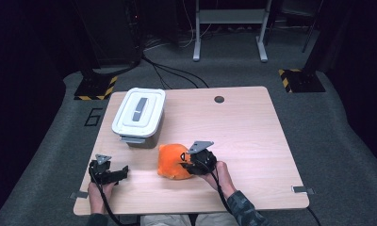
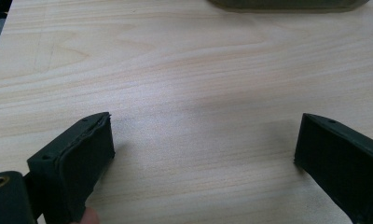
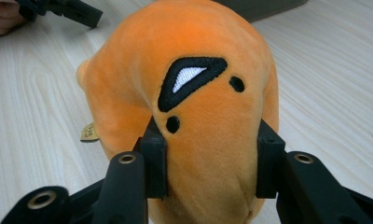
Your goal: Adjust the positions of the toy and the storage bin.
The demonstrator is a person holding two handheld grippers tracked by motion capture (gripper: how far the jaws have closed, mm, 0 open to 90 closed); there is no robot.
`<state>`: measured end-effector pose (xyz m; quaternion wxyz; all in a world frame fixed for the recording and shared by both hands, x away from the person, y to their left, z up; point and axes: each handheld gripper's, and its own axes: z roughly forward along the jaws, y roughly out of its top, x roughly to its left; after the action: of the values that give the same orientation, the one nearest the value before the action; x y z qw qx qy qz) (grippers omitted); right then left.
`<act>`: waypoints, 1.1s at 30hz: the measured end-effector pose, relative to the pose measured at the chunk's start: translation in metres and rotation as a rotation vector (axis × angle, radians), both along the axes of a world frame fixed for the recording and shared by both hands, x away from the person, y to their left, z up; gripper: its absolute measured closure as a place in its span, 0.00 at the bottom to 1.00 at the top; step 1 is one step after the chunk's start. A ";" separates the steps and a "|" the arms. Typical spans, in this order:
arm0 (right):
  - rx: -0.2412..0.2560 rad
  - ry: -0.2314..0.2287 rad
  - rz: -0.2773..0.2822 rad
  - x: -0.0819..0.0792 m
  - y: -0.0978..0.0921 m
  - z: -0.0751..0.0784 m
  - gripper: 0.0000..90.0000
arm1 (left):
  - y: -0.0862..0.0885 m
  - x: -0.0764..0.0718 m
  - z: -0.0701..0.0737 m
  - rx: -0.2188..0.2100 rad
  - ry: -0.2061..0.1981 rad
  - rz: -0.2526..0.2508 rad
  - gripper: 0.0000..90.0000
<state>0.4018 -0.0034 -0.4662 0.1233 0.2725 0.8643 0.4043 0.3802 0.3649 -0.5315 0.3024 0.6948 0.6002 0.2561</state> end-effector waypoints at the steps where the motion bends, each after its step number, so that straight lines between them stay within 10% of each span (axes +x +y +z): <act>1: -0.001 -0.012 -0.005 -0.001 -0.001 0.001 0.64 | 0.000 0.000 0.000 0.000 -0.001 0.000 0.05; 33: 0.058 -0.060 -0.210 -0.010 -0.081 0.030 0.63 | 0.000 0.000 0.000 0.001 -0.001 0.002 0.05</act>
<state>0.3919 -0.0845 -0.4366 0.1827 0.3527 0.8150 0.4220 0.3801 0.3649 -0.5315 0.3020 0.6942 0.6005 0.2574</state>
